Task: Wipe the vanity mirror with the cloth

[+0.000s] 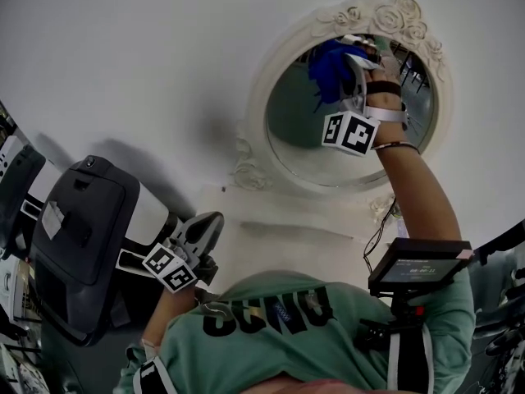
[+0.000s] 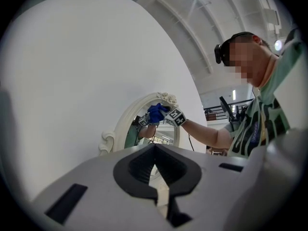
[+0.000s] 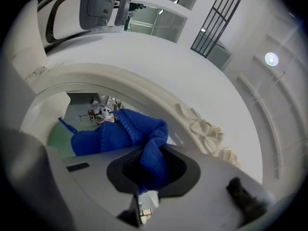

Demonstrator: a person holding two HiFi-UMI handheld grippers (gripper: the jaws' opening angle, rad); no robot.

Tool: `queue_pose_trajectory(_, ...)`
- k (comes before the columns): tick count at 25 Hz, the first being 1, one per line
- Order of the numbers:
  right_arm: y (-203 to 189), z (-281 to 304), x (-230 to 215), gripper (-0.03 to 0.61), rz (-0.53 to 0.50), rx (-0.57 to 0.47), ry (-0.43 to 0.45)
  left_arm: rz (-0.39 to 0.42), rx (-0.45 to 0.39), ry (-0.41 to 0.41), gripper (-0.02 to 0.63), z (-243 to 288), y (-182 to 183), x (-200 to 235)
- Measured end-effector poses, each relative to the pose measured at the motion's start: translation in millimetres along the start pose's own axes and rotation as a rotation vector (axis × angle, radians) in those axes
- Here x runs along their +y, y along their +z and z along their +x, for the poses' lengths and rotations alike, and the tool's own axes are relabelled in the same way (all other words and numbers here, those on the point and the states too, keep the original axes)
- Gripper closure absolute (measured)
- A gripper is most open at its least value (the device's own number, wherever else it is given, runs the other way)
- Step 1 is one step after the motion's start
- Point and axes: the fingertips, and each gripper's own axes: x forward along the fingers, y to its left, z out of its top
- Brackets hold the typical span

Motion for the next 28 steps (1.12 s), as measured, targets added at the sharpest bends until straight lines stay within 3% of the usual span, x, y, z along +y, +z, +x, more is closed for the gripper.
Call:
queue_pose_trajectory(9, 11, -61, 200, 0.529, -0.034, -0.05, 0.204, -0.07, 0.086, 0.05, 0.604, -8, -35, 10)
queue_pose_trajectory(17, 17, -133, 412, 0.529, 0.002, -0.044, 0.566, -0.13, 0.194, 0.134, 0.604, -28, -70, 19)
queue_pose_trajectory(24, 19, -137, 424, 0.529, 0.109, -0.042, 0.607, -0.147, 0.21, 0.174, 0.604, -43, -77, 31)
queue_pose_trajectory(28, 21, -143, 422, 0.529, 0.125, -0.041, 0.725, -0.125, 0.186, 0.13, 0.604, -33, -65, 22)
